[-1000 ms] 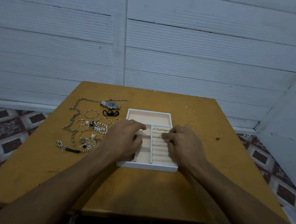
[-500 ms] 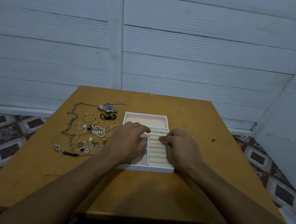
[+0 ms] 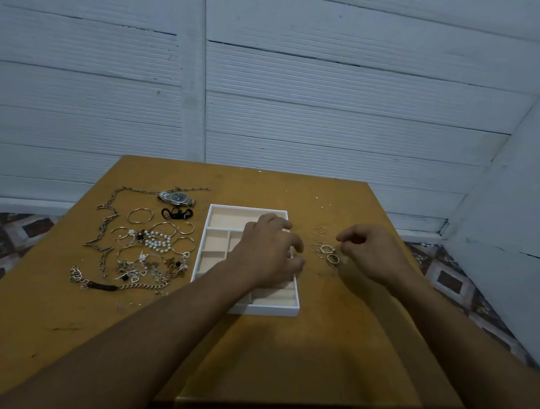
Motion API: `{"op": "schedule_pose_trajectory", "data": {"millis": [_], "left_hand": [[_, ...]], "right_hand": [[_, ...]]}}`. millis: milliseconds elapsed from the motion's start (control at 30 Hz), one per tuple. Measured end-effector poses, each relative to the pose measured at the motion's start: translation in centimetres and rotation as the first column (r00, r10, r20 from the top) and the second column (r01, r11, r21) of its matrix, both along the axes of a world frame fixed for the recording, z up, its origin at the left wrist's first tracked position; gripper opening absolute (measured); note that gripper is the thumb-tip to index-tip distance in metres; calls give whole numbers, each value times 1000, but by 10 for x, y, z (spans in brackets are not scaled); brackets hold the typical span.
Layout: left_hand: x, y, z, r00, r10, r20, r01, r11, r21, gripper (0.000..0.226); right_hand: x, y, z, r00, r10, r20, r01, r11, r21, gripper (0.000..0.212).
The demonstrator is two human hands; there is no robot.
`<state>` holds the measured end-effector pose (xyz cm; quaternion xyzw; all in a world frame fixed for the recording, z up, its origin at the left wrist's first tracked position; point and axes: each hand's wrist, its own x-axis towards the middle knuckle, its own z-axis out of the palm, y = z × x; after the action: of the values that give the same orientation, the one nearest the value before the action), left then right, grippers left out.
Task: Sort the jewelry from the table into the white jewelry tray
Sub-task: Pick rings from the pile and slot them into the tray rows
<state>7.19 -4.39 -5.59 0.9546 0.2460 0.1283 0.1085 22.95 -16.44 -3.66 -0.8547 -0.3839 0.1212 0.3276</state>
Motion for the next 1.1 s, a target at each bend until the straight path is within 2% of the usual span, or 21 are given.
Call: {"op": "schedule_pose_trajectory", "data": {"millis": [167,267,467,967,1100], "left_hand": [[38,-8,-1,990,23,-138,-27,999,-22,33],[54,-5,-5,982,74,-174,-70,997,31,34],[69,5,-18,974,102,-201,-94,994,49,33],[75,10,-16,967,118,-224,-127,992,-26,35],[72,9,-16,980,105,-168,-113,993,-40,31]], "right_hand": [[1,-7,-15,1000,9,15,-6,988,-154,3],[-4,-7,-23,999,-24,48,33,978,-207,14],[-13,0,-32,990,-68,126,93,974,-205,24],[-4,-3,-35,997,-83,1,82,976,-202,10],[-6,-5,-32,998,-65,-1,64,979,-195,11]]}}
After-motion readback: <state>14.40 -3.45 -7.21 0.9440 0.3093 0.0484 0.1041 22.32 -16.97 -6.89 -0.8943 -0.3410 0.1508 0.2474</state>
